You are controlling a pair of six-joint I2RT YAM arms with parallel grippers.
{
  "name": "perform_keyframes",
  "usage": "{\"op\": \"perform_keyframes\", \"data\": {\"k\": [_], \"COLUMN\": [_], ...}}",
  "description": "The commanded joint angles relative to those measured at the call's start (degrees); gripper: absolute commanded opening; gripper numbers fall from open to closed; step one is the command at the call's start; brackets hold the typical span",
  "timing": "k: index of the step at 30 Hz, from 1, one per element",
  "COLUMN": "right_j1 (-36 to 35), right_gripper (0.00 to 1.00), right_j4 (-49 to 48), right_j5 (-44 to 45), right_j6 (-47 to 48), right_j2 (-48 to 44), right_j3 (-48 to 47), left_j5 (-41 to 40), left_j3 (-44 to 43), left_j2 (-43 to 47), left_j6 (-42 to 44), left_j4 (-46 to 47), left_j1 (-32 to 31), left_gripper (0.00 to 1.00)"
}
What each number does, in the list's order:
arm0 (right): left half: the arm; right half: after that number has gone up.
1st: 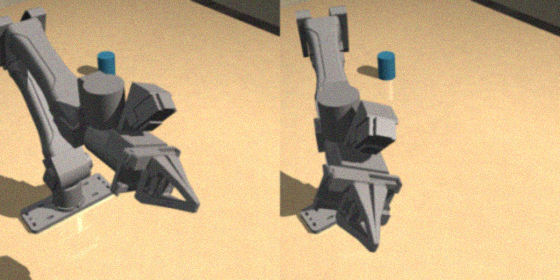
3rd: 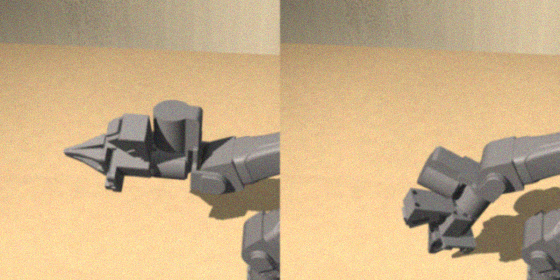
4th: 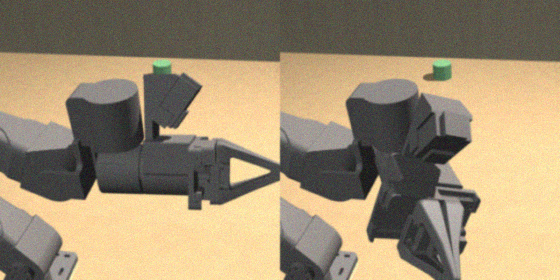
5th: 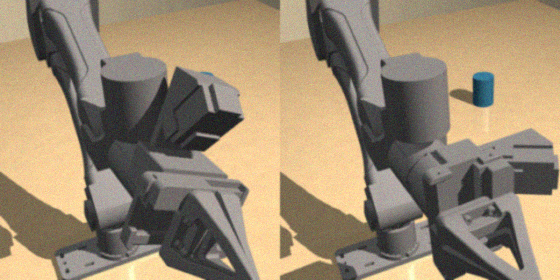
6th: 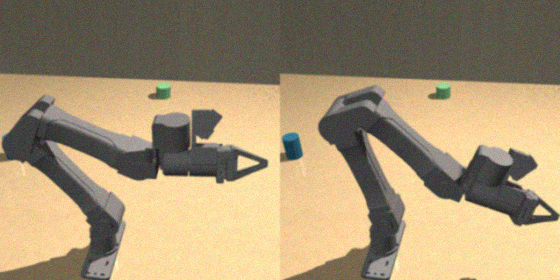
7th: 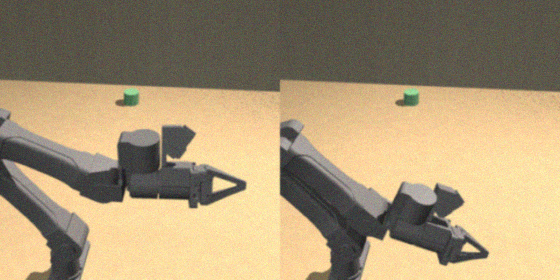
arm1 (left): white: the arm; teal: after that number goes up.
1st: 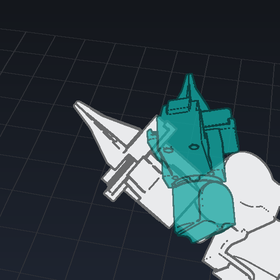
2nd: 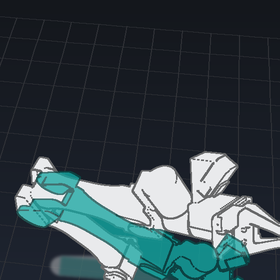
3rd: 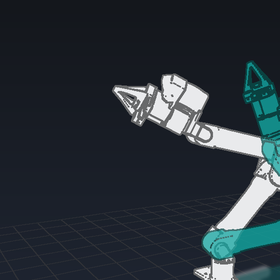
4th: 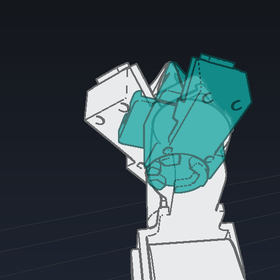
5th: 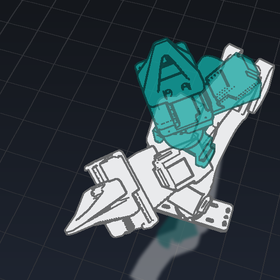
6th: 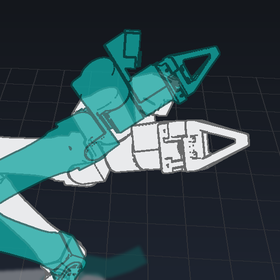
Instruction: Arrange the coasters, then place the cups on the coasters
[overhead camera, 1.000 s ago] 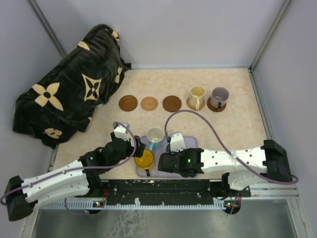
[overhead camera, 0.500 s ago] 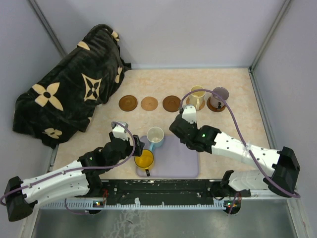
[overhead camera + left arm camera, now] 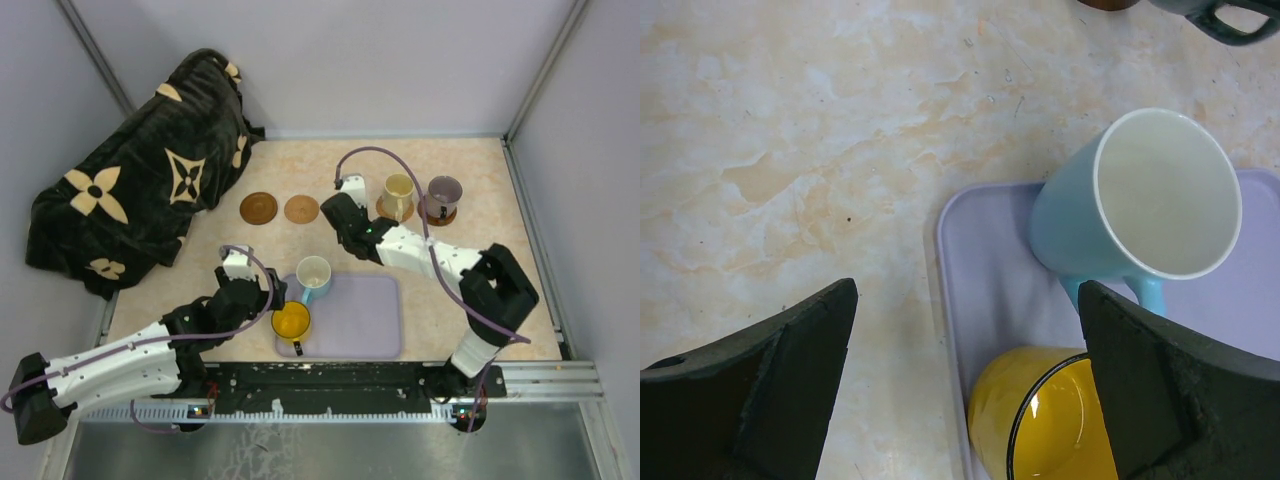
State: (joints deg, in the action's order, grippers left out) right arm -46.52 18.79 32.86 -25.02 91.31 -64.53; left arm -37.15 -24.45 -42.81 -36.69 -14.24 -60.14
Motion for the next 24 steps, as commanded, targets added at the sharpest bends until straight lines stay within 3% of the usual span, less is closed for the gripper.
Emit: {"op": "perform_keyframes", "data": {"k": [1, 11, 24], "right_j1": [2.7, 7.8, 8.8], "right_gripper": [0.00, 0.00, 0.00], "right_j4": [-12.7, -11.8, -12.7], "right_j5": [2.1, -1.7, -2.9], "right_j6": [2.4, 2.2, 1.2], "right_j2": [5.1, 14.3, 16.0], "right_j3": [-8.2, -17.8, -17.0], "left_j5": [-3.6, -6.5, -7.0], "left_j3": [0.0, 0.9, 0.4], "left_j2": [0.2, 0.5, -1.5], "left_j6": [-1.2, -1.5, -1.3], "left_j4": [-0.8, -1.5, -1.2], "left_j1": [-0.3, -0.3, -0.3], "left_gripper": [0.98, 0.98, 0.98]}}
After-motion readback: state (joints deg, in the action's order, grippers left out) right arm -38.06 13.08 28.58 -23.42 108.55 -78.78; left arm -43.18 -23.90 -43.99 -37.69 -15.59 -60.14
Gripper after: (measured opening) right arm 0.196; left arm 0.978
